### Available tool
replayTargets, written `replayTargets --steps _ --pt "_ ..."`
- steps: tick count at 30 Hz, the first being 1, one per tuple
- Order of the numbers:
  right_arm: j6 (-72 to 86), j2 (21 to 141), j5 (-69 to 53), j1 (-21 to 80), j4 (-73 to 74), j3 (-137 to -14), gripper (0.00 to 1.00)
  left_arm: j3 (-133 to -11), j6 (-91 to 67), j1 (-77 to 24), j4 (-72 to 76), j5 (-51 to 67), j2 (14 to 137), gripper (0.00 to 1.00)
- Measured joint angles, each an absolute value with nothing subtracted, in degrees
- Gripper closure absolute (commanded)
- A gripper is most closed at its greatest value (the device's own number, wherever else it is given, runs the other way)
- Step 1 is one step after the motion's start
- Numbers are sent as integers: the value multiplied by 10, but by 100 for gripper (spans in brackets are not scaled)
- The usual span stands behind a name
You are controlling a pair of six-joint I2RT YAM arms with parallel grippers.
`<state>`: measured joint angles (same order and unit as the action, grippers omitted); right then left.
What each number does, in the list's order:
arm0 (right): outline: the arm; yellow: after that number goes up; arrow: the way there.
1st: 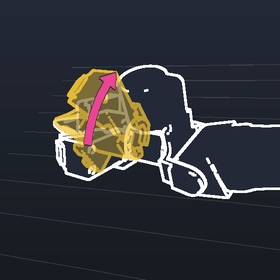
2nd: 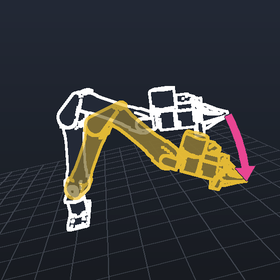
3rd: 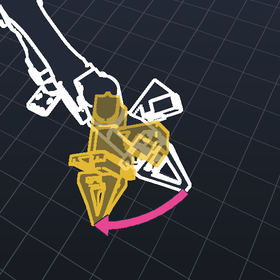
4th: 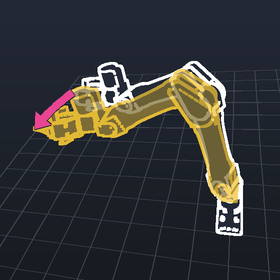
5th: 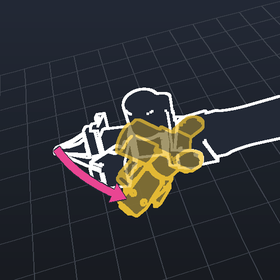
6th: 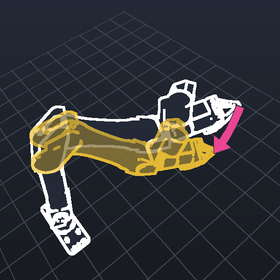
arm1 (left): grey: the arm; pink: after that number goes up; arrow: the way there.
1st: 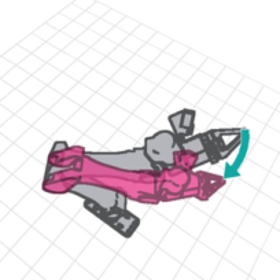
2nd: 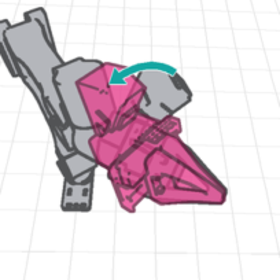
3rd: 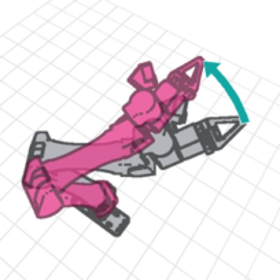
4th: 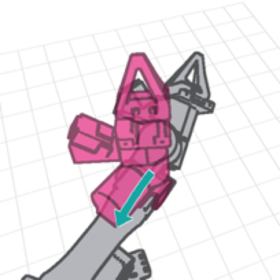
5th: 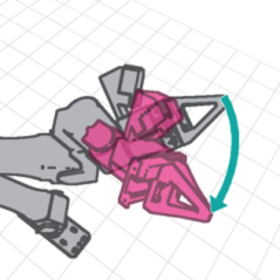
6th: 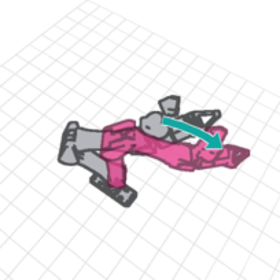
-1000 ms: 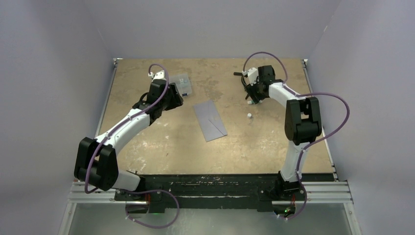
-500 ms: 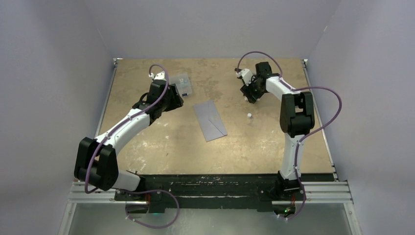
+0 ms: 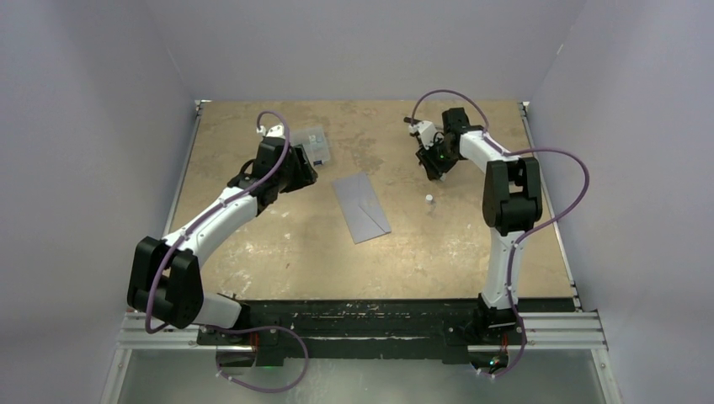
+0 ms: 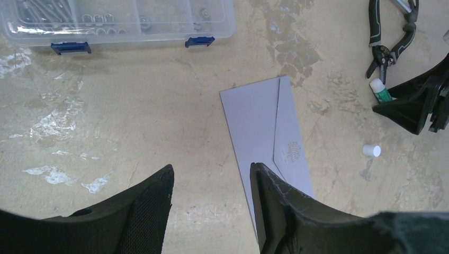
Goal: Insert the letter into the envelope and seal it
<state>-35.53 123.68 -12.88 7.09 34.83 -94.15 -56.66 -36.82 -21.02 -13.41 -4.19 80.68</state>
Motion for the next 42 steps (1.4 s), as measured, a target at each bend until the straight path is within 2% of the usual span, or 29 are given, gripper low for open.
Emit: replayTargets --steps 3,5,6,7,11,17,19,22,25,32,37,42 --pt "-345 1213 -128 70 345 -904 55 -565 -368 -210 -134 -42 801 46" --pt "-340 1199 -129 70 345 -884 65 -564 -368 -210 -134 -41 796 46" --pt "-339 1197 -130 70 344 -879 75 -564 -368 -210 -133 -40 795 46" --pt "-336 1196 -131 70 345 -877 80 -564 -368 -210 -133 -40 794 46" --pt "-329 1196 -128 70 334 -876 91 -563 -368 -210 -133 -33 794 46" --pt "-321 1174 -131 70 284 -841 90 -563 -369 -210 -127 -27 786 43" --pt "-319 1153 -148 70 276 -819 90 -563 -369 -210 -120 -16 784 39" --pt "-313 1093 -201 70 258 -786 90 -556 -368 -210 -91 22 781 26" --pt "-281 1015 -285 71 207 -764 90 -543 -366 -210 -32 91 778 21" --pt "-83 852 -437 110 -51 -654 88 -533 -380 -210 146 240 771 16" --pt "77 815 -446 188 -214 -595 89 -510 -406 -216 291 306 768 16" --pt "259 791 -445 231 -399 -503 89 -504 -410 -233 352 328 767 19"
